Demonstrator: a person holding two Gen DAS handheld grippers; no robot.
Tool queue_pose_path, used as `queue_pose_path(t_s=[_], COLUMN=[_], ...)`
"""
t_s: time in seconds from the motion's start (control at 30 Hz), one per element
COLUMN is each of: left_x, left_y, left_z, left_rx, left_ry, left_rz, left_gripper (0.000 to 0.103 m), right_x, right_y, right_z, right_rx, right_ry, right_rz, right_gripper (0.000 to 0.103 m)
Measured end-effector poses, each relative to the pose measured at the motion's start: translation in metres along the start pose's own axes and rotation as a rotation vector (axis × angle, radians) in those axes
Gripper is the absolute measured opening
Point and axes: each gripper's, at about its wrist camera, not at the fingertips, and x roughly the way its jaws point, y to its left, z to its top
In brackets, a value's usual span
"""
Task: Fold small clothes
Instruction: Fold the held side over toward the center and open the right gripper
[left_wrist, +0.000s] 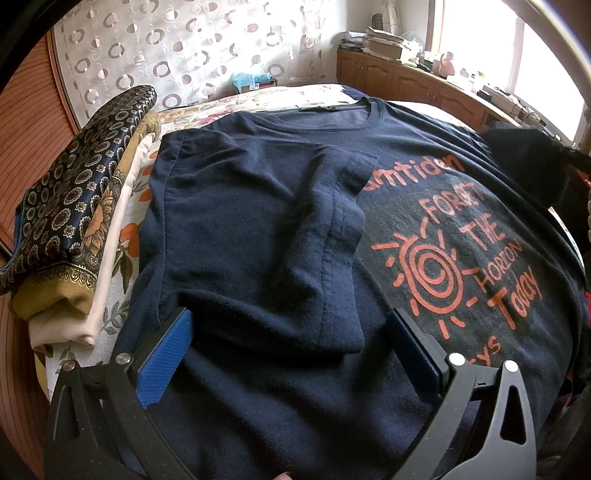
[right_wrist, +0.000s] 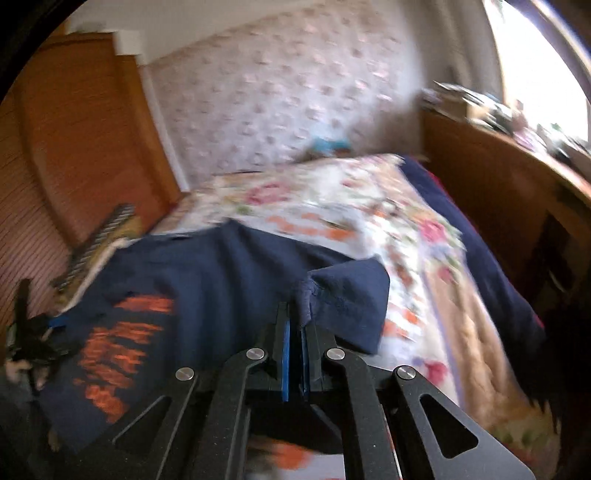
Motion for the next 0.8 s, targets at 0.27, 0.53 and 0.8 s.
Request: queue_pose_path(t_s=[0.27, 0.53, 0.8], left_x=[0.0, -0.003, -0.029], left_y=[0.0, -0.001, 0.003], left_z=[0.0, 0.0, -0.002], left_rx=[0.0, 0.002, -0.025], left_ry=[0.0, -0.013, -0.106], left_rz=[0.0, 0.017, 0.029], left_gripper=[0.103, 0.103, 0.103], right_x=[0.021, 0.038, 0.102], right_y=[0.041, 0.039, 0.048], right_z=[-0.013, -0.008, -0.007], right_rx=[-0.031, -0.022, -0.064], right_ry=[0.029, 0.076, 0.255], right_rz=[0.077, 0.011, -0.061], right_gripper=[0.053, 0.053, 0.035])
